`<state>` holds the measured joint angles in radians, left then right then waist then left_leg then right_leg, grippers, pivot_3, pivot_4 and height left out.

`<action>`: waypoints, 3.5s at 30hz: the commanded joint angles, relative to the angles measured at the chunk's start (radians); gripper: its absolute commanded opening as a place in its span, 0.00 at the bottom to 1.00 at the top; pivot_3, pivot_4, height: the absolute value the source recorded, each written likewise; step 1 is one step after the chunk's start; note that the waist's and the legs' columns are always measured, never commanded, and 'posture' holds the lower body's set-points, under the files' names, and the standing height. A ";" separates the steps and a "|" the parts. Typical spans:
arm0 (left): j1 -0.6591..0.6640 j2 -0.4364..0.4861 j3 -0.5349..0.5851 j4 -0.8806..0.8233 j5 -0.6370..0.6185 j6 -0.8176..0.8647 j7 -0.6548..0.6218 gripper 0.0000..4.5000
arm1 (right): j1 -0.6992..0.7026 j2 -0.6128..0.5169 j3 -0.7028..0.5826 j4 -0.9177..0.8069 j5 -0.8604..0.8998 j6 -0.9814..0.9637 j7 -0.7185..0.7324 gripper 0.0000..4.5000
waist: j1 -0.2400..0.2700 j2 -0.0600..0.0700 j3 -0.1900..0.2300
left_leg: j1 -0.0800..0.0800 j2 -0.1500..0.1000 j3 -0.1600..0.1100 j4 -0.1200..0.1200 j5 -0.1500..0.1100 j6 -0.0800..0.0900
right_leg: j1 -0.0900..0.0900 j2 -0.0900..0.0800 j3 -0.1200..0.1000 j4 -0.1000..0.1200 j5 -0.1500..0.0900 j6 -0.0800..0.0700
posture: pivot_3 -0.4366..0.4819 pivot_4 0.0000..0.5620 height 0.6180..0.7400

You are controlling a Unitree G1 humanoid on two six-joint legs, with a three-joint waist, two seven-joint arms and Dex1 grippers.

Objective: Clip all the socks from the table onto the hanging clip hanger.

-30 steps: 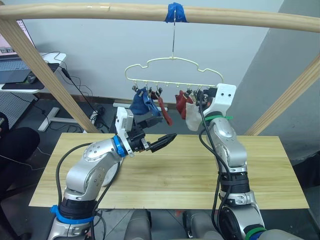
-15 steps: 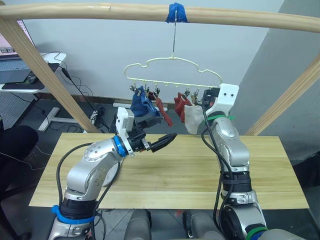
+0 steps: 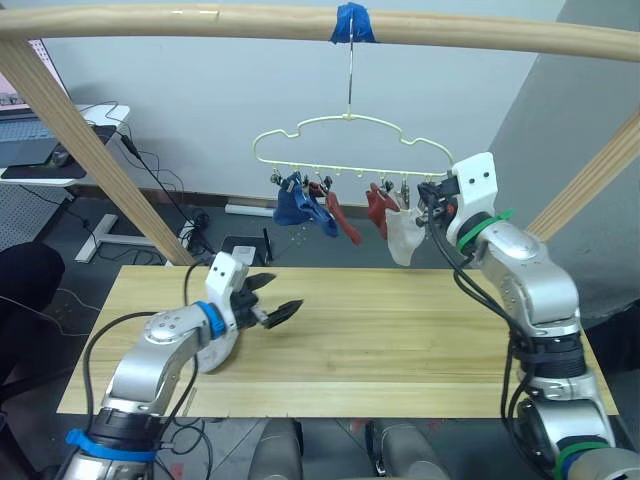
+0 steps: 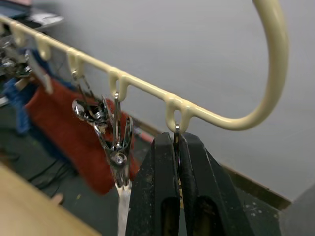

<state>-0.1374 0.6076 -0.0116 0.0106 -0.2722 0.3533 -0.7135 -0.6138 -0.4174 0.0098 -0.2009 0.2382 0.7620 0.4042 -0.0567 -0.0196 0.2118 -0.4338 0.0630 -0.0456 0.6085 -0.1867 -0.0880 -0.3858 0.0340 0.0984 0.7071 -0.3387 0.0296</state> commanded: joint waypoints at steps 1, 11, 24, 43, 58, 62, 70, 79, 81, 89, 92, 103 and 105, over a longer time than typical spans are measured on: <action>0.000 0.007 0.034 0.092 0.082 -0.073 0.080 1.00 | -0.024 -0.039 0.005 -0.068 0.057 0.105 0.064 0.00 | 0.001 0.000 0.001 | 0.000 0.000 0.000 0.000 0.000 0.000 | 0.000 0.000 0.000 0.000 0.000 0.000 | 0.46 0.38 1.00; -0.117 -0.044 0.039 0.497 0.154 -0.181 0.121 1.00 | -0.044 -0.045 -0.047 -0.156 0.135 0.282 0.039 0.00 | 0.006 -0.001 0.006 | -0.001 0.000 0.000 0.000 0.000 0.000 | 0.000 -0.001 -0.001 -0.002 0.001 -0.001 | 0.44 0.39 1.00; -0.167 -0.025 0.019 0.602 0.176 -0.238 0.000 0.54 | -0.082 -0.064 -0.100 -0.178 0.188 0.383 0.022 0.00 | -0.001 -0.001 0.006 | -0.001 0.000 0.001 0.000 0.000 0.000 | 0.000 -0.001 -0.001 -0.002 0.001 -0.001 | 0.43 0.37 1.00; -0.160 -0.268 -0.097 -0.200 -0.100 -0.082 -0.144 0.01 | -0.280 0.104 -0.490 -0.064 0.382 0.848 -0.066 0.00 | -0.004 -0.001 0.005 | -0.002 0.000 0.001 0.000 0.000 0.000 | 0.000 -0.001 0.000 -0.001 0.001 -0.001 | 0.41 0.35 1.00; -0.273 -0.430 -0.166 0.000 0.061 -0.322 -0.008 0.01 | -0.321 0.168 -0.621 0.047 0.766 0.852 -0.428 0.00 | -0.032 -0.001 0.005 | -0.002 -0.001 0.002 0.000 0.000 0.000 | 0.000 0.000 0.001 -0.001 0.001 -0.001 | 0.38 0.34 1.00; -0.285 -0.443 -0.162 0.030 0.059 -0.351 0.002 0.01 | -0.319 0.159 -0.621 0.064 0.847 0.852 -0.506 0.00 | -0.033 -0.001 0.005 | -0.002 -0.001 0.003 0.000 0.000 0.000 | 0.000 0.000 0.002 -0.001 0.001 -0.001 | 0.37 0.35 1.00; -0.299 -0.446 -0.163 0.060 0.062 -0.373 0.011 0.01 | -0.317 0.163 -0.638 0.090 0.993 0.852 -0.644 0.00 | -0.033 -0.001 0.005 | -0.002 0.000 0.003 0.000 0.000 0.000 | -0.001 0.000 0.002 -0.001 0.001 -0.001 | 0.37 0.34 1.00; -0.323 -0.459 -0.162 0.081 0.065 -0.385 0.023 0.01 | -0.303 0.165 -0.629 0.109 1.123 0.842 -0.762 0.00 | -0.034 -0.001 0.005 | -0.002 0.000 0.004 0.000 0.000 0.000 | -0.001 0.000 0.003 -0.001 0.001 -0.001 | 0.37 0.35 1.00; -0.328 -0.460 -0.163 0.084 0.065 -0.387 0.025 0.01 | -0.294 0.165 -0.616 0.114 1.158 0.826 -0.790 0.00 | -0.034 -0.001 0.005 | -0.002 0.000 0.004 0.000 0.000 0.000 | -0.001 0.000 0.003 -0.001 0.001 -0.001 | 0.37 0.35 1.00; -0.328 -0.465 -0.170 0.064 0.047 -0.383 0.010 0.01 | -0.244 0.113 -0.519 0.121 1.329 0.729 -0.883 0.00 | -0.035 -0.001 0.005 | -0.002 0.000 0.005 0.000 0.000 0.000 | -0.002 0.000 0.003 -0.001 0.001 -0.001 | 0.37 0.35 1.00; -0.325 -0.469 -0.173 0.053 0.039 -0.378 0.004 0.00 | -0.219 0.076 -0.467 0.119 1.394 0.673 -0.912 0.18 | -0.035 -0.001 0.005 | -0.002 0.000 0.005 0.000 0.000 0.000 | -0.002 0.000 0.004 -0.001 0.001 -0.001 | 0.37 0.35 1.00; -0.349 -0.465 -0.193 0.074 0.072 -0.358 -0.002 0.31 | -0.146 -0.134 -0.344 0.085 1.516 0.489 -0.906 1.00 | -0.031 -0.001 0.005 | -0.003 0.000 0.005 0.000 0.000 0.000 | -0.002 0.000 0.003 -0.002 0.000 -0.001 | 0.37 0.33 1.00; -0.364 -0.461 -0.203 0.110 0.093 -0.348 -0.001 0.44 | -0.118 -0.188 -0.345 0.042 1.478 0.475 -0.866 1.00 | -0.031 -0.001 0.005 | -0.003 0.000 0.005 0.000 0.000 0.000 | -0.002 0.000 0.003 -0.002 0.000 -0.001 | 0.35 0.33 1.00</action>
<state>-0.4869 0.1498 -0.1953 0.1228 -0.1945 0.0014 -0.7119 -0.7363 -0.5760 -0.3292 -0.0986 1.7109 1.2654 -0.4966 -0.0878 -0.0204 0.2171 -0.4368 0.0624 -0.0410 0.6088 -0.1867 -0.0878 -0.3875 0.0344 0.1016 0.7050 -0.3382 0.0291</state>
